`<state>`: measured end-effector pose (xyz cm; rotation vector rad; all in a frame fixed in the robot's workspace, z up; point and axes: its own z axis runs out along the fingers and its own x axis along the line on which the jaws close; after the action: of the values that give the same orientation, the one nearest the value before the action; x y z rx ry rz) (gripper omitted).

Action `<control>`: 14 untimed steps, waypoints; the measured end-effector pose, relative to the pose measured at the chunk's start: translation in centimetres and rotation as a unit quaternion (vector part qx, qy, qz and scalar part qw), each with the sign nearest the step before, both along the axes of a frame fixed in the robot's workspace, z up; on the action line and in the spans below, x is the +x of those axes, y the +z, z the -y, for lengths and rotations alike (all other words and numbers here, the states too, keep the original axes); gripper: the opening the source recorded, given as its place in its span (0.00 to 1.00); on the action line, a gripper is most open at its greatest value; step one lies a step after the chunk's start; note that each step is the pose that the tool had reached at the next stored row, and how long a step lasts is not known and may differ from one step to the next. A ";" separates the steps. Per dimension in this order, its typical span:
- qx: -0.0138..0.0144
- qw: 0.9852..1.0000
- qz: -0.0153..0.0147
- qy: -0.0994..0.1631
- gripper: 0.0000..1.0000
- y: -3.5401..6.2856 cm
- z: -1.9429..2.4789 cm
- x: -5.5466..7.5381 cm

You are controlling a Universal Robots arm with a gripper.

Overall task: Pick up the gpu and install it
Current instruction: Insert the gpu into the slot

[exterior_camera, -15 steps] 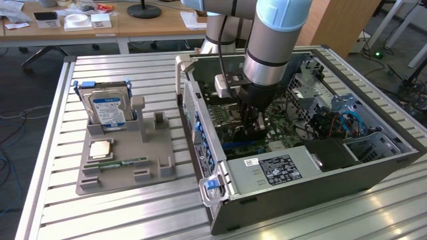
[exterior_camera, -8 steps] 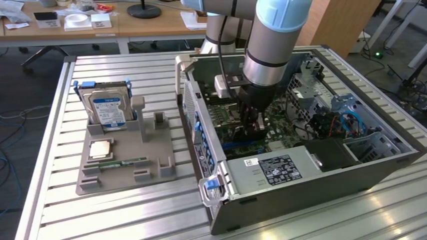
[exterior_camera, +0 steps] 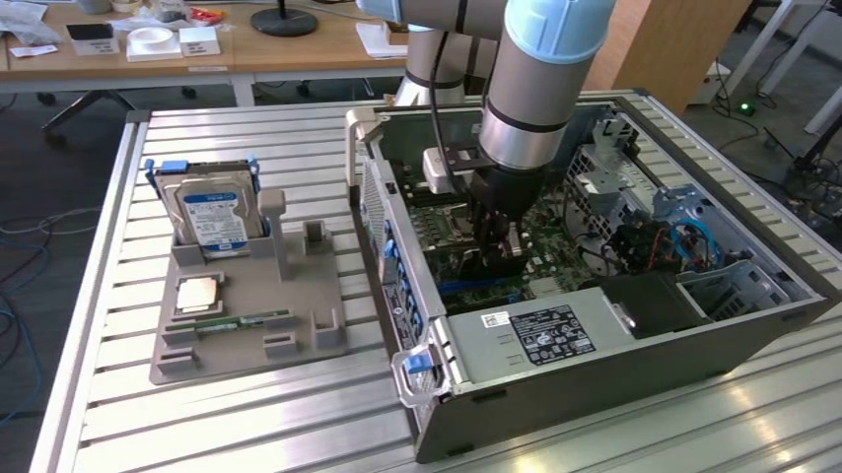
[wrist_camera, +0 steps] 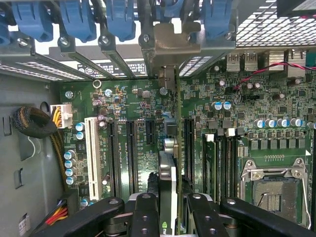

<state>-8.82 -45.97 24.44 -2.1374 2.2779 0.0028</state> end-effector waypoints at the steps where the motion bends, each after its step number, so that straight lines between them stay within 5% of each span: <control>1: 0.000 1.000 0.000 0.000 0.27 0.00 0.00 0.0; 14: 0.000 1.000 0.000 0.000 0.27 0.26 0.00 0.0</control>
<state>-8.82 -45.97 24.70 -2.1374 2.2778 0.0028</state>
